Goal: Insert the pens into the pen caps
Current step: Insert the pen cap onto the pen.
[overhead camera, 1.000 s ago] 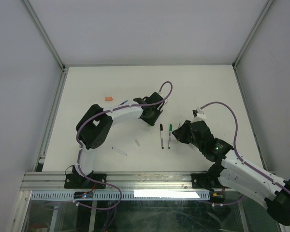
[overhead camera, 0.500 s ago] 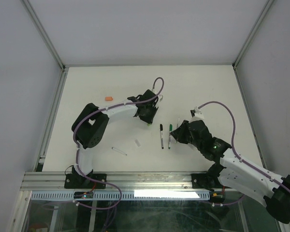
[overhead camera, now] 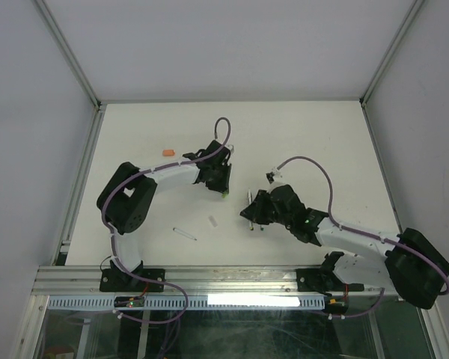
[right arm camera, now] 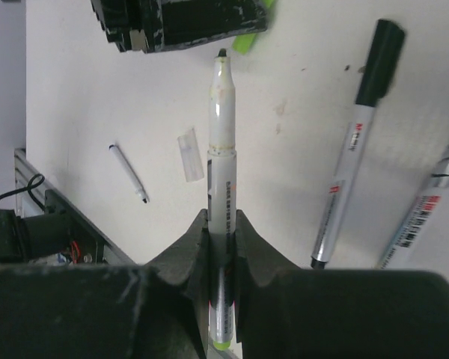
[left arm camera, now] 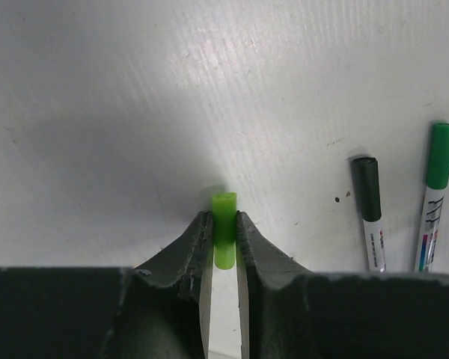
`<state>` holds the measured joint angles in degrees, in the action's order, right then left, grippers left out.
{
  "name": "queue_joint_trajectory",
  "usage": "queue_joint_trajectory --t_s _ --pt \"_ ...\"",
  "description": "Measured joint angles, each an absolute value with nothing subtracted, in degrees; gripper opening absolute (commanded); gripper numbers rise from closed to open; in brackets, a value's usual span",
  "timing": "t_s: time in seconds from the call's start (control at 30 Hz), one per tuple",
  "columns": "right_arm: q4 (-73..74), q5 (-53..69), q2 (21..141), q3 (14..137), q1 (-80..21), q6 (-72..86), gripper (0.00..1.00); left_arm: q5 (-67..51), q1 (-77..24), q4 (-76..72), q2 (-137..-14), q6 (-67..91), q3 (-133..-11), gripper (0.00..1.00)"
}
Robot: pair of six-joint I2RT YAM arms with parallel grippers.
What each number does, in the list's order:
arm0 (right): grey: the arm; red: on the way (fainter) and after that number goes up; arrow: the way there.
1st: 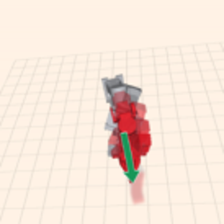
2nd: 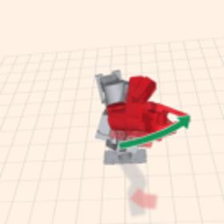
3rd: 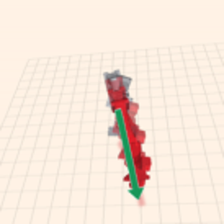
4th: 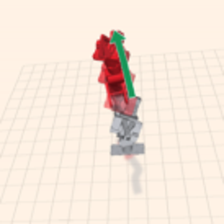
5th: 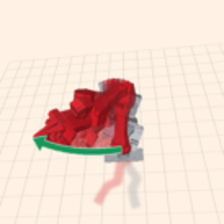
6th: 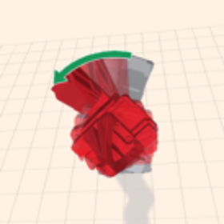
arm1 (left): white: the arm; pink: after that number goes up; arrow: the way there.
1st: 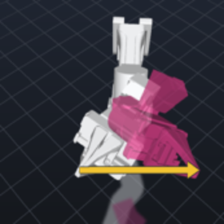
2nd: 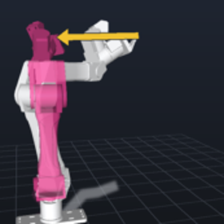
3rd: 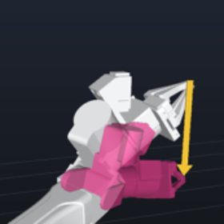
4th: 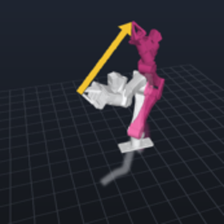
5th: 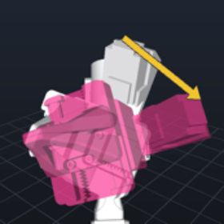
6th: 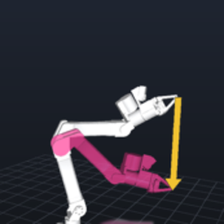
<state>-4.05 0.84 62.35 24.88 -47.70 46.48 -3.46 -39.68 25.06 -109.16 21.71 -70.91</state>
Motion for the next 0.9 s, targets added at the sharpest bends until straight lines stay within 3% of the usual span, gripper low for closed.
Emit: queue_joint_trajectory --t_s 0.5,0.9 --pt "-32.84 11.29 83.33 20.23 -50.15 48.23 0.0 -3.62 -39.68 16.64 -100.29 35.24 -59.88 0.18" --pt "-36.32 14.44 89.56 21.96 -50.68 49.54 0.0 -3.55 -39.77 11.49 -97.84 39.7 -57.58 0.19"
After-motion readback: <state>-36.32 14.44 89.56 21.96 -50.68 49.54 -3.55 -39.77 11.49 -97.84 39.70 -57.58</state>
